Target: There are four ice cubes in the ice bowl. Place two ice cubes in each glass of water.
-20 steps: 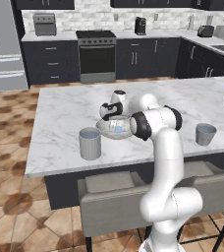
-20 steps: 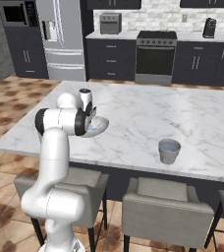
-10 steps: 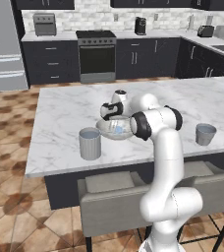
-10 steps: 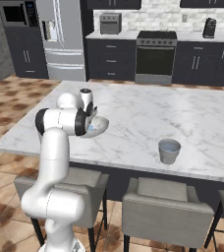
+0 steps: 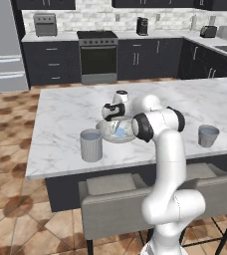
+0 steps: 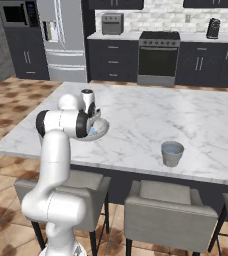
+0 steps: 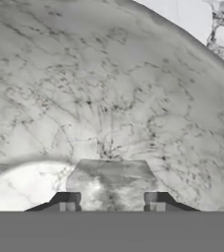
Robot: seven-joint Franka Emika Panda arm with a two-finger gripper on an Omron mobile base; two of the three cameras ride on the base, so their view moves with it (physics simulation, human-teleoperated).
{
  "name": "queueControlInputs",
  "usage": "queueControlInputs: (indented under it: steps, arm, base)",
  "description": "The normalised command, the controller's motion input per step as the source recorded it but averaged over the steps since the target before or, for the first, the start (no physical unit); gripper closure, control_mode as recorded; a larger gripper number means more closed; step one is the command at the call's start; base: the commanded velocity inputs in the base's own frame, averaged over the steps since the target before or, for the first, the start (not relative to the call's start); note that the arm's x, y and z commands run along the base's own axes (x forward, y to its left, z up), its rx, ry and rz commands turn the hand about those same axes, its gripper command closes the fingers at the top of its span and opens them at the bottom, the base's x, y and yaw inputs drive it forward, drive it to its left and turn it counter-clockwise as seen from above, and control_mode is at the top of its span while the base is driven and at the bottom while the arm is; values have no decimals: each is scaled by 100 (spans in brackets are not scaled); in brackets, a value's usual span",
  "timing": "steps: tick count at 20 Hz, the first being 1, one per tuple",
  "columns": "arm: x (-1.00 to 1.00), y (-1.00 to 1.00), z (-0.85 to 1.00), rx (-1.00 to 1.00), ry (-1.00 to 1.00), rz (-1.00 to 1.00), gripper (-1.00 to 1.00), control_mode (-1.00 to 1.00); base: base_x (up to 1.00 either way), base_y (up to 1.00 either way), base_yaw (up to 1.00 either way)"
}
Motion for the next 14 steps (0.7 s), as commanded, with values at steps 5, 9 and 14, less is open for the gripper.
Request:
queueControlInputs:
  steps: [5,9,14]
  arm:
    - [0,1,29,0,0,-18,100,-100]
    - [-9,0,61,0,-2,-19,100,-100]
    - [-62,-34,33,2,0,-35,100,-100]
  base:
    - [0,0,0]
    - [0,0,0]
    - [0,0,0]
